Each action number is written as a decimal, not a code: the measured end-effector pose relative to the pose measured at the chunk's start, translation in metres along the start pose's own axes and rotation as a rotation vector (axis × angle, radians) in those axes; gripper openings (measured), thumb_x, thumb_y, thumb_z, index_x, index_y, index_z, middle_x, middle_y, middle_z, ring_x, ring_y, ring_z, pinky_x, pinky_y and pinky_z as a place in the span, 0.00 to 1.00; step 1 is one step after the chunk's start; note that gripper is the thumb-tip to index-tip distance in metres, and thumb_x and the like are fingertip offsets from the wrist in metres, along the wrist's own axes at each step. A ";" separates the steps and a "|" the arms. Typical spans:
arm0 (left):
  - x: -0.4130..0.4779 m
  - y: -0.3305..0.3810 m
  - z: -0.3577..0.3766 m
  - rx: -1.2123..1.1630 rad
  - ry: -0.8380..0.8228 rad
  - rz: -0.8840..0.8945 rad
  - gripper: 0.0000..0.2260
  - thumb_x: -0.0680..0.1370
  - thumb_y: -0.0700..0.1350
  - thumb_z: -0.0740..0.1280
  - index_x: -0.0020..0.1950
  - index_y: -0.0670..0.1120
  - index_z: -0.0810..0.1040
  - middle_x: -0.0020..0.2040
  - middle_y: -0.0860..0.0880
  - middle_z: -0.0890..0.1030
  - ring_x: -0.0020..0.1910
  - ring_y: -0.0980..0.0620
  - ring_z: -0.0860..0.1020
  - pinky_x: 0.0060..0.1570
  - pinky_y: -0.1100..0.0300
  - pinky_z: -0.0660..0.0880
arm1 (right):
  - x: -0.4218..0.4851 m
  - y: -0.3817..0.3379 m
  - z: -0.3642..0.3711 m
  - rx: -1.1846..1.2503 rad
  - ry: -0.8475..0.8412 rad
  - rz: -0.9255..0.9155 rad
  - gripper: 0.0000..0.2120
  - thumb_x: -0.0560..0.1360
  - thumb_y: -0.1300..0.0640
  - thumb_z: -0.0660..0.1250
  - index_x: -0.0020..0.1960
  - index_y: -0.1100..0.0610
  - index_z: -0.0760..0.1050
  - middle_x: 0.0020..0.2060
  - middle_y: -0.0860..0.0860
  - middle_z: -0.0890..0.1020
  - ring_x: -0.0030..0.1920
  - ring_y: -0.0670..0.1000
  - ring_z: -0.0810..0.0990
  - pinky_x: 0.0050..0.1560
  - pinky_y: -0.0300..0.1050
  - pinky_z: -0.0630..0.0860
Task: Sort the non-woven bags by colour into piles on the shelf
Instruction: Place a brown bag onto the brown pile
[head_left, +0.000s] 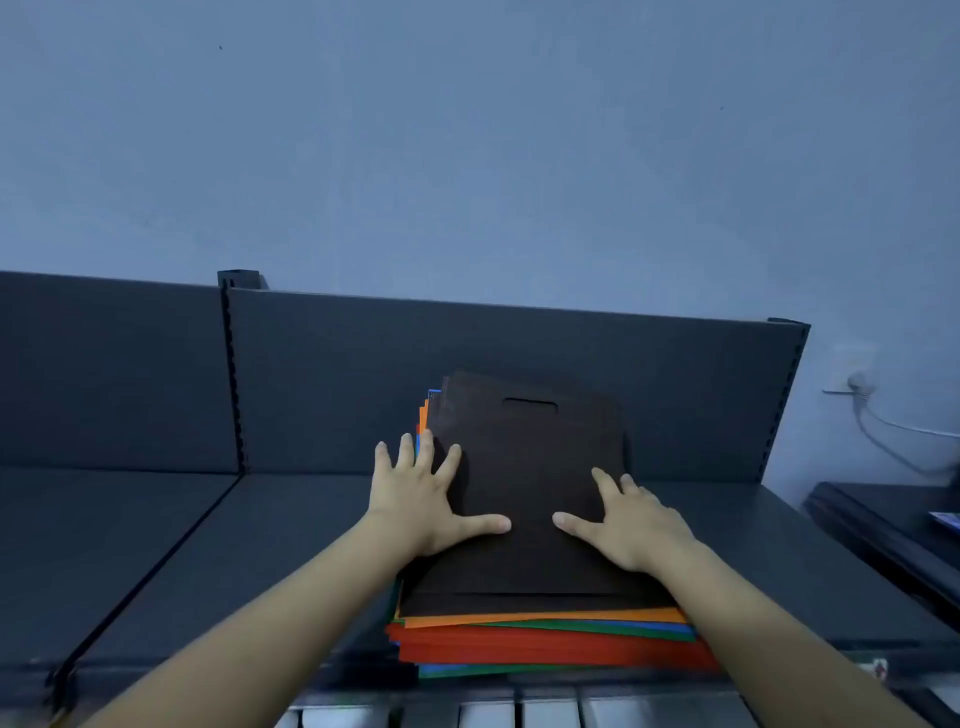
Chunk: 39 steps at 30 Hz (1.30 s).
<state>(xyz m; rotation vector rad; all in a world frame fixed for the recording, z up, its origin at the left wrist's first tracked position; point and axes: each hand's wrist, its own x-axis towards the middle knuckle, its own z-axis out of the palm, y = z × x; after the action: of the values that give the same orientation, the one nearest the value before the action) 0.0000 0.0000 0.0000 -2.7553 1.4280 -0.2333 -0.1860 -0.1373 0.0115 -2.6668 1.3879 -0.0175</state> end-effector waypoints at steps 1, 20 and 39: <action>0.000 0.001 -0.001 0.001 -0.010 0.009 0.56 0.58 0.83 0.39 0.79 0.53 0.41 0.80 0.43 0.44 0.78 0.40 0.44 0.74 0.39 0.43 | 0.001 0.000 0.001 0.008 -0.007 0.000 0.45 0.72 0.25 0.51 0.79 0.47 0.41 0.78 0.57 0.49 0.77 0.57 0.52 0.72 0.56 0.59; 0.011 0.017 -0.005 -0.596 0.049 -0.127 0.43 0.69 0.61 0.73 0.75 0.46 0.57 0.78 0.39 0.43 0.74 0.37 0.56 0.70 0.48 0.60 | 0.025 -0.018 0.000 0.389 -0.077 0.192 0.49 0.63 0.40 0.78 0.74 0.58 0.56 0.68 0.55 0.71 0.67 0.57 0.71 0.63 0.52 0.72; 0.027 -0.036 -0.004 -1.687 -0.195 -0.121 0.16 0.77 0.31 0.65 0.63 0.43 0.75 0.56 0.43 0.83 0.52 0.44 0.82 0.46 0.52 0.80 | 0.011 -0.015 0.002 0.594 0.011 0.115 0.39 0.68 0.39 0.73 0.71 0.58 0.64 0.67 0.52 0.73 0.65 0.54 0.74 0.57 0.46 0.72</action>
<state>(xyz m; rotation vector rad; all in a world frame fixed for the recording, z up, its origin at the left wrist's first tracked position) 0.0438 -0.0012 0.0101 -3.5385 1.7530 2.0837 -0.1670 -0.1377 0.0104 -2.0988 1.2835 -0.3713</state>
